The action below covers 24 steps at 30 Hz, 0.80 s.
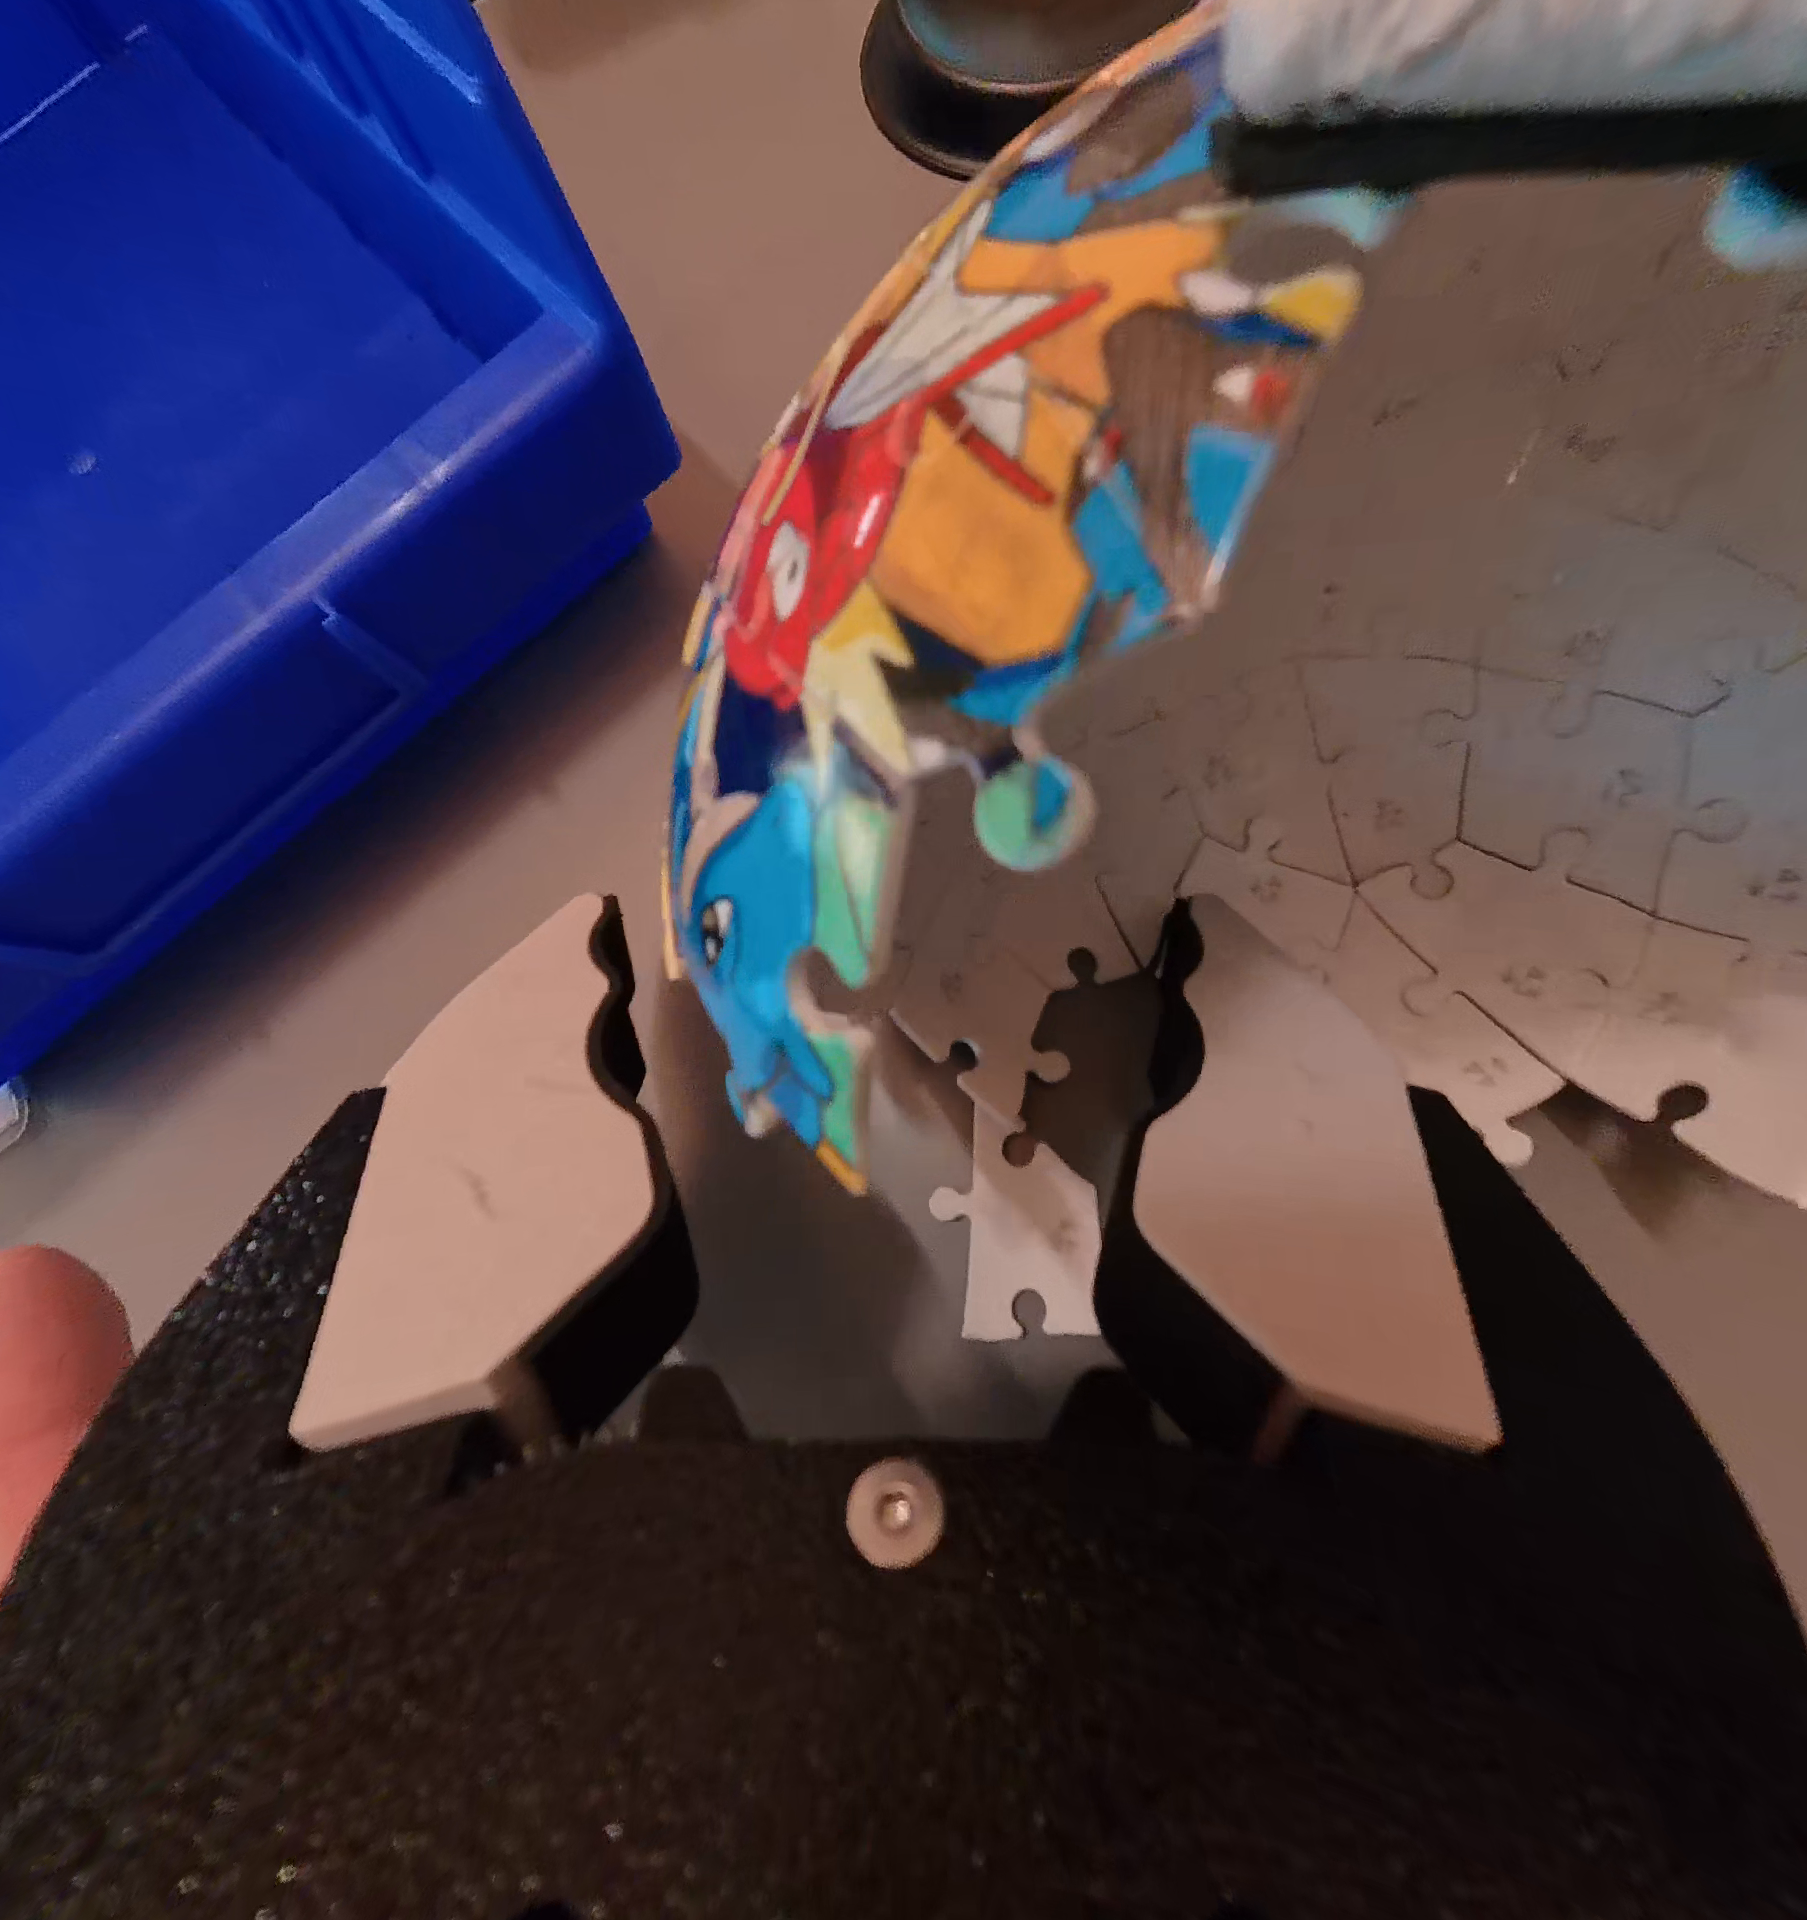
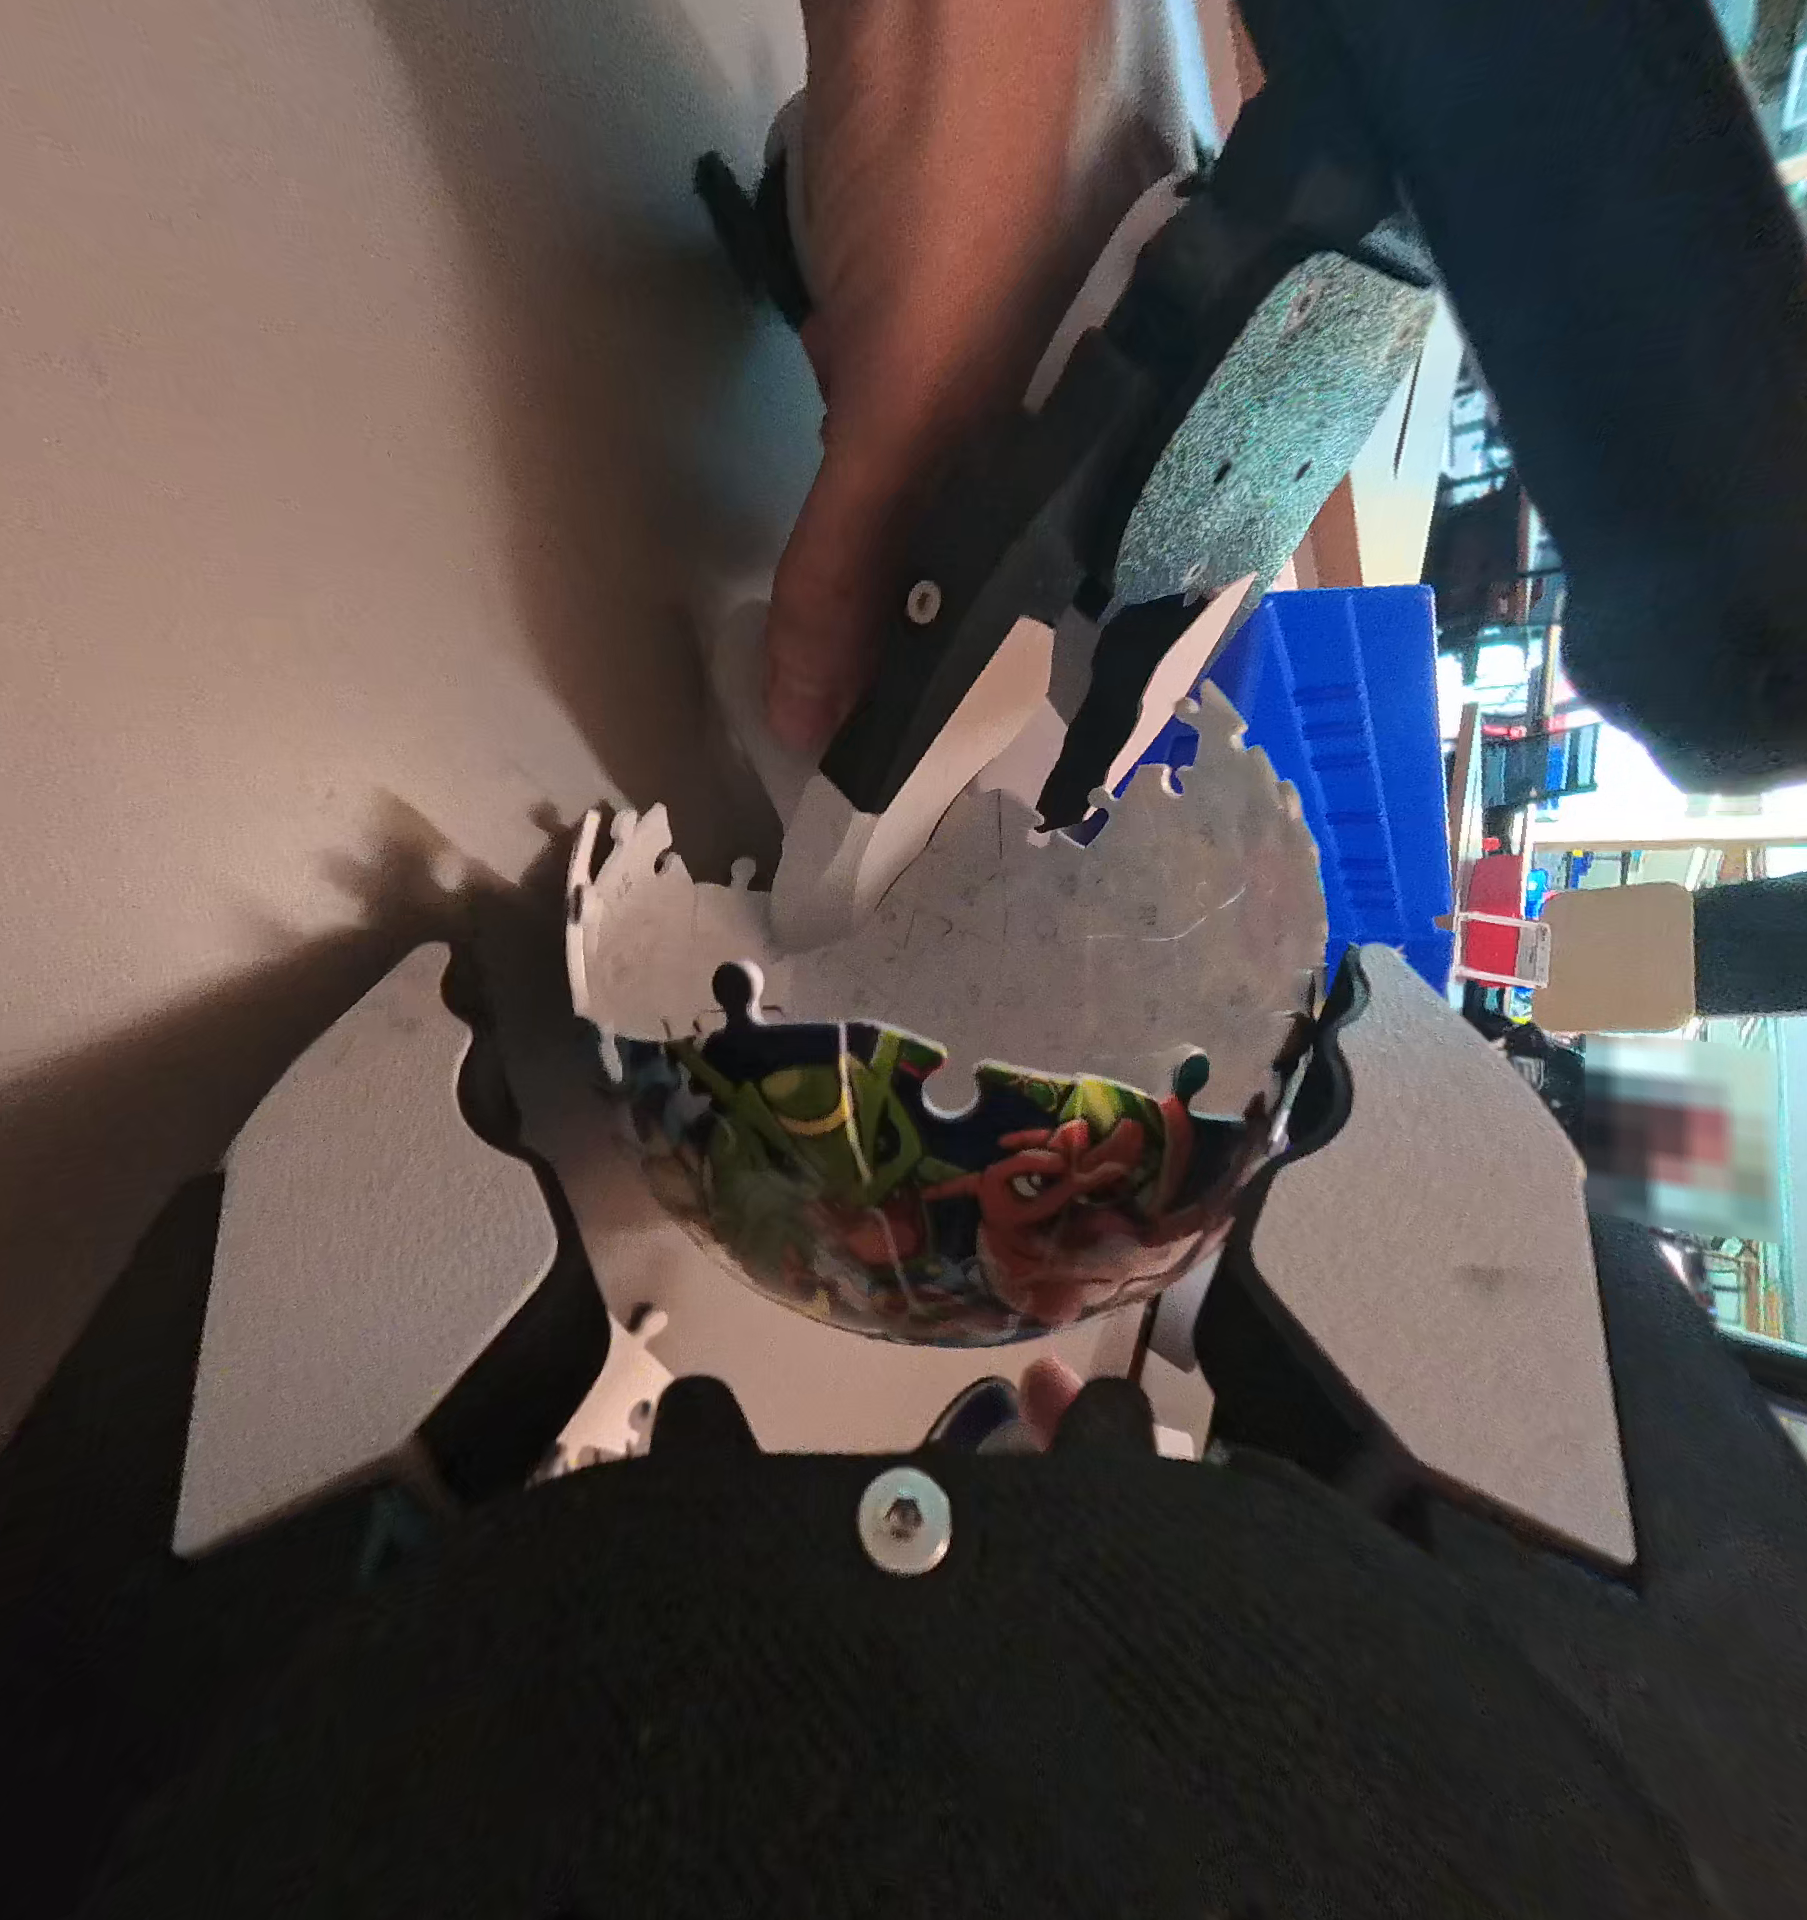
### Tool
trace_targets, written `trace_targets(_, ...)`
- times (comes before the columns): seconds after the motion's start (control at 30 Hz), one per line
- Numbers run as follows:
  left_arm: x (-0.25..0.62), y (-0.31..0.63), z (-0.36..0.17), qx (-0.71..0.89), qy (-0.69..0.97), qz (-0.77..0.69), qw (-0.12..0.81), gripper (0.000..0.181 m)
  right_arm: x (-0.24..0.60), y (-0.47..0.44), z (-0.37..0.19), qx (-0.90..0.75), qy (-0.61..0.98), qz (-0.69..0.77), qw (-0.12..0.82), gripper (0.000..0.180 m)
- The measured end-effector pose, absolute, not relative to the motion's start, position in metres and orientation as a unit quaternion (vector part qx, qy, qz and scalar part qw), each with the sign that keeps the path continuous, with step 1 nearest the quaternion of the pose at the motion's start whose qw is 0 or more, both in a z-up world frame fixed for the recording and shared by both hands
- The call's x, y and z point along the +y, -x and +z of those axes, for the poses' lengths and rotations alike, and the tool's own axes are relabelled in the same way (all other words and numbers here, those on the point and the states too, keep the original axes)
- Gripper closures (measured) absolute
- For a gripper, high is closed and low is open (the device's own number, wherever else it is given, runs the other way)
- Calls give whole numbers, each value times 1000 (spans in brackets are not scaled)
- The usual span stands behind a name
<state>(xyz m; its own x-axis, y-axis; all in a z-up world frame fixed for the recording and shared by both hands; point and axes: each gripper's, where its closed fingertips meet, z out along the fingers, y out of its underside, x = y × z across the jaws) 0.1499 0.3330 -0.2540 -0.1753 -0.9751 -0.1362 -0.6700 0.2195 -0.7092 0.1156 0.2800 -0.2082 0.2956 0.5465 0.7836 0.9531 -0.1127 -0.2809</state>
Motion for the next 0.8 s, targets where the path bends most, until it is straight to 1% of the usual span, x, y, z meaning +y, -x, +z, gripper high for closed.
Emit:
trace_targets(0.1,333,-150,-254,724,569,-256,293,85,275,-116,-208,-555,689,-249,394,35)
trace_targets(0.33,332,-151,-253,729,562,-255,296,88,286,-118,-205,-559,655,-301,410,46)
trace_targets(0.57,331,-153,-255,724,574,-251,289,88,286,-119,-205,-555,661,-296,409,46)
trace_targets(0.63,327,-153,-256,724,575,-261,278,93,286,-118,-206,-554,664,-293,409,47)
trace_targets(0.73,325,-153,-257,722,577,-268,271,97,287,-118,-206,-551,666,-292,409,47)
trace_targets(0.8,321,-152,-258,724,574,-279,260,104,288,-118,-206,-546,671,-290,410,47)
